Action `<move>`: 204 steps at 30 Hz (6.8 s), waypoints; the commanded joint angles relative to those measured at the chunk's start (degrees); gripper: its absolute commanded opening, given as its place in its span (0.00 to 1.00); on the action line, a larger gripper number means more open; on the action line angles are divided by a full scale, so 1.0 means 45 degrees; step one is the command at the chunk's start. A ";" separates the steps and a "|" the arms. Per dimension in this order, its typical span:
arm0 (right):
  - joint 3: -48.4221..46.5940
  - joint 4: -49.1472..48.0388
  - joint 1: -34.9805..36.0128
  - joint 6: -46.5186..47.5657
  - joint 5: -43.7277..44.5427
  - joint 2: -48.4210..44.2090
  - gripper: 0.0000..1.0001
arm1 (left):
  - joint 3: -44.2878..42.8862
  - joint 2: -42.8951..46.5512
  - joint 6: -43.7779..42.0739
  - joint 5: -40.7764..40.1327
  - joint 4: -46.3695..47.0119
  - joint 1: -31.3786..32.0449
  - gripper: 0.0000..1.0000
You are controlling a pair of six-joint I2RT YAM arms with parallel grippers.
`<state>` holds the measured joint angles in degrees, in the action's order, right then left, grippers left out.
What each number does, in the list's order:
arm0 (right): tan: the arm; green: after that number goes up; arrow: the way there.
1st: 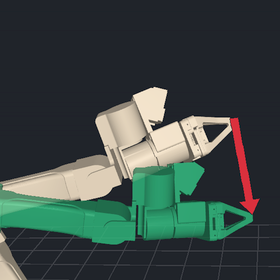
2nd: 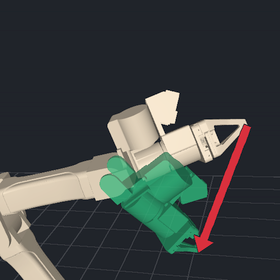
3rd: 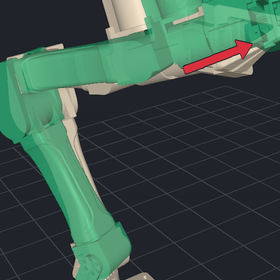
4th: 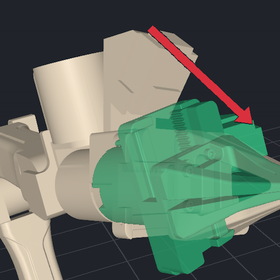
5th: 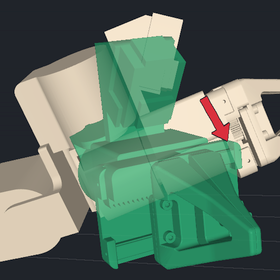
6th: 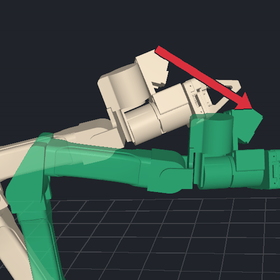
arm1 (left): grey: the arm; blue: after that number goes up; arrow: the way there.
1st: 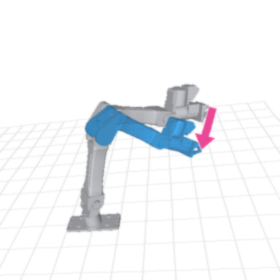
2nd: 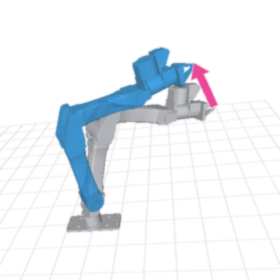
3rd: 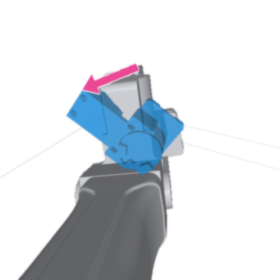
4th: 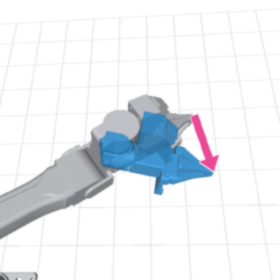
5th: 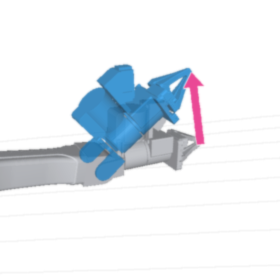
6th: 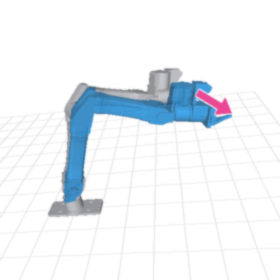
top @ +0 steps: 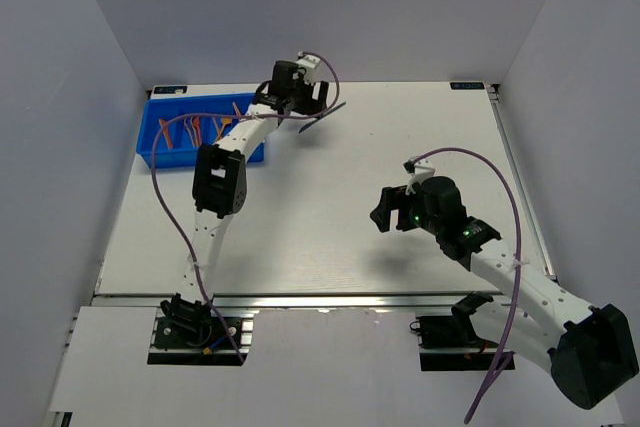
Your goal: Sort the eating utensils into containers
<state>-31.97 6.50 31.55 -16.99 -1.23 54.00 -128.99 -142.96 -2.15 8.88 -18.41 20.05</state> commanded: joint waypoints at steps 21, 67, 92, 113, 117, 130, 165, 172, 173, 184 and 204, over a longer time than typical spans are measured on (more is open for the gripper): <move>0.0013 -0.0351 -0.0058 0.0085 -0.0038 0.0169 0.89 | -0.2136 -0.3661 0.0537 0.0038 0.3448 0.0856 0.96; -0.0201 0.0352 -0.0058 0.0144 -0.0799 -0.1062 0.89 | 0.5867 0.4441 0.2118 -0.2224 -0.0616 0.1872 0.00; -0.0182 0.0548 -0.0058 0.0378 -0.1658 -0.1725 0.89 | 0.8508 0.7982 0.3584 -0.6508 0.1806 -0.5353 0.00; -0.0005 0.0196 -0.0039 0.0378 -0.1952 -0.1180 0.89 | 0.6729 0.5283 0.1321 -0.5374 0.4459 -0.7347 0.00; -0.0006 0.0118 -0.0039 0.0378 -0.1952 -0.1023 0.89 | 0.7236 0.5284 0.1454 -0.4788 0.5280 -0.7717 0.00; 0.0092 0.0118 -0.0039 0.0417 -0.1776 -0.1101 0.89 | 0.8175 0.4893 0.0576 -0.3791 0.7040 -0.7855 0.00; 0.0346 -0.0097 -0.0039 0.0456 -0.1542 -0.0749 0.89 | 1.0773 0.4989 0.0361 -0.2853 0.9657 -0.8245 0.38; 0.0385 -0.0195 -0.0039 0.0437 -0.1581 -0.0632 0.90 | 1.0852 0.6451 0.1706 -0.2443 0.9795 -0.8245 0.62; 0.0385 -0.0214 -0.0039 0.0437 -0.1581 -0.0632 0.89 | 1.0832 0.6687 0.1864 -0.2443 0.9776 -0.8226 0.66; -0.0434 0.0291 -0.0039 0.0183 -0.0411 -0.0671 0.89 | 1.0366 1.0574 0.3089 -0.4570 0.6461 -0.5884 0.98; -0.5280 0.7733 -0.0039 0.0495 0.5254 -0.4537 0.89 | 1.8525 2.5944 0.4834 -0.6293 -0.2509 -0.5043 0.98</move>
<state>-54.68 35.31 31.51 -15.86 18.83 35.48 -48.93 -28.82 19.46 -18.72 -24.80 -3.16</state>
